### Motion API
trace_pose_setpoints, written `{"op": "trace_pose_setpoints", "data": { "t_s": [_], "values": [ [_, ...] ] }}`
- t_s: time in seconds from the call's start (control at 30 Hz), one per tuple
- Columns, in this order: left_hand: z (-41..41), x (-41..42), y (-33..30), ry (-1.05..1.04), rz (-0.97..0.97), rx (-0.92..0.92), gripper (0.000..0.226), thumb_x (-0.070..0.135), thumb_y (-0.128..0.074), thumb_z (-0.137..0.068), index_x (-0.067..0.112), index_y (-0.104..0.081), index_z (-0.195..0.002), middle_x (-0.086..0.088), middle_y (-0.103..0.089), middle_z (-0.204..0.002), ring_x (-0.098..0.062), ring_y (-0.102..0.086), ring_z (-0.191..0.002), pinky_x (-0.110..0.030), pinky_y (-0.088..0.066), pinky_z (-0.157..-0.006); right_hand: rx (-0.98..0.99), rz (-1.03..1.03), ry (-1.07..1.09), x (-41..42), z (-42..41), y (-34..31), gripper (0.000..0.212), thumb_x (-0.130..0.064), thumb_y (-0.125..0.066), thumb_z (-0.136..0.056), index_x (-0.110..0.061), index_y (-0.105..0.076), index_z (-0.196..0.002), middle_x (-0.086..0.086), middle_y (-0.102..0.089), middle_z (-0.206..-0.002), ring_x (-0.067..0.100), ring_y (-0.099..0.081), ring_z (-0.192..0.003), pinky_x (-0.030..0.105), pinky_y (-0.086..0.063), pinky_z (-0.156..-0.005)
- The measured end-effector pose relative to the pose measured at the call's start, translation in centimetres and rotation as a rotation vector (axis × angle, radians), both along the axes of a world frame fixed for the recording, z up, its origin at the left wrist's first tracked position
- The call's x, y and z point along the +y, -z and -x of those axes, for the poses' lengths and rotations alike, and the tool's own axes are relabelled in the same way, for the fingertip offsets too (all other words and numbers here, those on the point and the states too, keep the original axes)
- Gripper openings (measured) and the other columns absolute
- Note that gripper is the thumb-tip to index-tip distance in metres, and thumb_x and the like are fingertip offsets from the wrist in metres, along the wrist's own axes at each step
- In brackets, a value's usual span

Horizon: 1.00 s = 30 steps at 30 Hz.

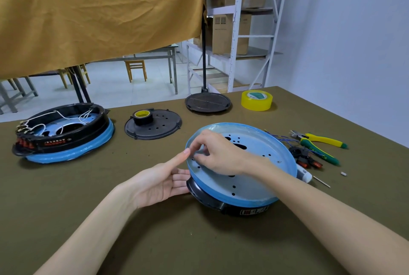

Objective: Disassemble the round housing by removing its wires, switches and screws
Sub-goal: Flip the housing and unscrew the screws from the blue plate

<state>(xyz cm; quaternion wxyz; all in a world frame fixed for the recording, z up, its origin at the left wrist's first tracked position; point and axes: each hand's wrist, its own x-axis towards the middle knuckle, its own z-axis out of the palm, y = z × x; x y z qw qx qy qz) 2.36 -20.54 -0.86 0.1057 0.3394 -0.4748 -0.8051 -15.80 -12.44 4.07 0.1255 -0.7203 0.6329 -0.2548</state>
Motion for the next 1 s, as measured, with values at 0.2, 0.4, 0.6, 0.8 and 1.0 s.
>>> {"op": "trace_pose_setpoints", "data": {
  "t_s": [0.2,0.4,0.6,0.8,1.0],
  "values": [
    [0.0,-0.3,0.3,0.014,0.001,0.009,0.100,0.060,-0.091,-0.063,-0.006,-0.058,-0.130,-0.021,-0.074,-0.120,-0.027,-0.075,-0.107,-0.031,-0.062,-0.080,0.095,0.003,0.048,-0.1,-0.4,-0.2,0.019,-0.034,-0.068,-0.096,-0.019,-0.075,-0.088,-0.004,-0.061,-0.093,0.013,-0.054,-0.094,0.035,-0.046,-0.084],
    [0.1,-0.7,0.6,0.020,0.009,-0.002,0.105,0.062,-0.094,-0.058,-0.005,-0.059,-0.131,-0.020,-0.074,-0.121,-0.027,-0.075,-0.108,-0.031,-0.062,-0.081,0.063,0.008,0.020,0.0,0.0,-0.5,0.014,-0.026,-0.067,-0.095,-0.020,-0.072,-0.106,-0.009,-0.056,-0.102,0.006,-0.051,-0.101,0.022,-0.042,-0.087],
    [0.0,-0.6,0.6,0.023,0.006,0.000,0.104,0.061,-0.093,-0.061,-0.005,-0.058,-0.132,-0.020,-0.073,-0.122,-0.027,-0.074,-0.110,-0.032,-0.062,-0.083,0.121,0.022,-0.016,-0.2,-0.3,-0.6,0.015,-0.027,-0.067,-0.097,-0.017,-0.078,-0.092,-0.018,-0.048,-0.084,0.000,-0.036,-0.091,0.022,-0.026,-0.073],
    [0.0,-0.6,0.5,0.025,0.008,-0.001,0.105,0.061,-0.093,-0.060,-0.006,-0.057,-0.132,-0.021,-0.073,-0.123,-0.027,-0.074,-0.111,-0.031,-0.062,-0.082,0.060,0.027,0.015,0.0,0.1,-0.3,0.019,-0.036,-0.073,-0.092,-0.020,-0.076,-0.101,-0.017,-0.049,-0.093,0.007,-0.043,-0.101,0.027,-0.037,-0.083],
    [0.0,-0.5,0.5,0.012,0.013,-0.006,0.102,0.060,-0.092,-0.062,-0.005,-0.058,-0.132,-0.021,-0.073,-0.124,-0.028,-0.074,-0.110,-0.032,-0.062,-0.082,0.084,0.054,-0.035,-0.1,0.0,-0.7,0.015,-0.019,-0.066,-0.095,-0.017,-0.081,-0.098,-0.025,-0.052,-0.084,0.000,-0.043,-0.088,0.008,-0.035,-0.074]
  ]
}}
